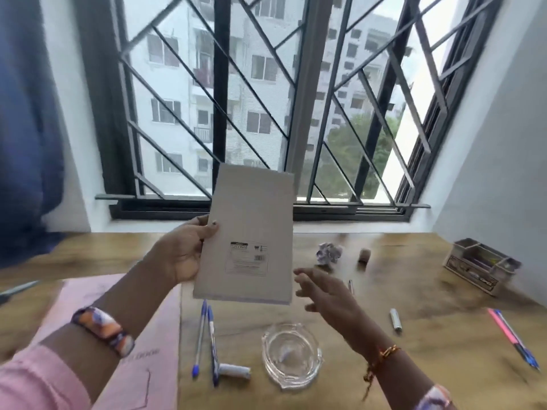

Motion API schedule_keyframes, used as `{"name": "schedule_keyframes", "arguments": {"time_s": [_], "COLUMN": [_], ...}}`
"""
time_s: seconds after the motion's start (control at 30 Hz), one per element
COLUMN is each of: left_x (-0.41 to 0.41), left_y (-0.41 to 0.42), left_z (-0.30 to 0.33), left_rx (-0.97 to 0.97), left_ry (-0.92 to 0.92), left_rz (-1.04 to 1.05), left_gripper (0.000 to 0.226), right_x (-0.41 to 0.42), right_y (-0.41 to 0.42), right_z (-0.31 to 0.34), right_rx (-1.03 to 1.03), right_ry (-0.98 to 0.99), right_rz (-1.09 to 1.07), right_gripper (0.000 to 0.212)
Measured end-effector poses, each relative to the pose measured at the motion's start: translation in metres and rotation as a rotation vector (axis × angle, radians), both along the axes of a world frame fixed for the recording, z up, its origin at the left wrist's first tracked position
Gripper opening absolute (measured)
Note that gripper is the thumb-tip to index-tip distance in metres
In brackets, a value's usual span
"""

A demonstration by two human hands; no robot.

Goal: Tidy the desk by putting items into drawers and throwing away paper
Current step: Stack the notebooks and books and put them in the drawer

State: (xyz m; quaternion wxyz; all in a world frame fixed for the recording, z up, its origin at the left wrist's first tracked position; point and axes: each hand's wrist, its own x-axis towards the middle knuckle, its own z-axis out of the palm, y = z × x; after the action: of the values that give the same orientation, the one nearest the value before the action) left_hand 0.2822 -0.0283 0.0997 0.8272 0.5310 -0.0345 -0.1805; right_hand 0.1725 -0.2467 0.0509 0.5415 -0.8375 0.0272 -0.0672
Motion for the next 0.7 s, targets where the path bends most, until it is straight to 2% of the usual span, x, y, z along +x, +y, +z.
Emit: {"name": "schedule_keyframes", "arguments": {"time_s": [0.1, 0.2, 0.33, 0.43, 0.6, 0.7], "left_x": [-0.013, -0.024, -0.036, -0.054, -0.076, -0.076], "left_y": [0.046, 0.088, 0.139, 0.173, 0.215, 0.227], "left_z": [0.002, 0.002, -0.008, -0.028, -0.063, -0.074], "left_rx": [-0.004, -0.007, 0.063, 0.148, 0.087, 0.063], "left_ry": [-0.016, 0.015, 0.001, 0.007, 0.027, 0.03], "left_rz": [0.052, 0.127, 0.208, 0.201, 0.228, 0.261], "left_gripper": [0.023, 0.025, 0.027, 0.042, 0.057, 0.058], "right_x": [0.0, 0.007, 0.019, 0.026, 0.034, 0.039], "right_y": [0.057, 0.102, 0.15, 0.18, 0.215, 0.23], "right_z": [0.018, 0.019, 0.013, 0.004, -0.017, -0.025], "right_rx": [0.261, 0.397, 0.579, 0.616, 0.622, 0.632], "right_ry": [-0.032, -0.011, 0.126, 0.205, 0.362, 0.403], "right_rz": [0.198, 0.266, 0.345, 0.392, 0.457, 0.466], "right_gripper": [0.029, 0.021, 0.037, 0.035, 0.041, 0.04]}}
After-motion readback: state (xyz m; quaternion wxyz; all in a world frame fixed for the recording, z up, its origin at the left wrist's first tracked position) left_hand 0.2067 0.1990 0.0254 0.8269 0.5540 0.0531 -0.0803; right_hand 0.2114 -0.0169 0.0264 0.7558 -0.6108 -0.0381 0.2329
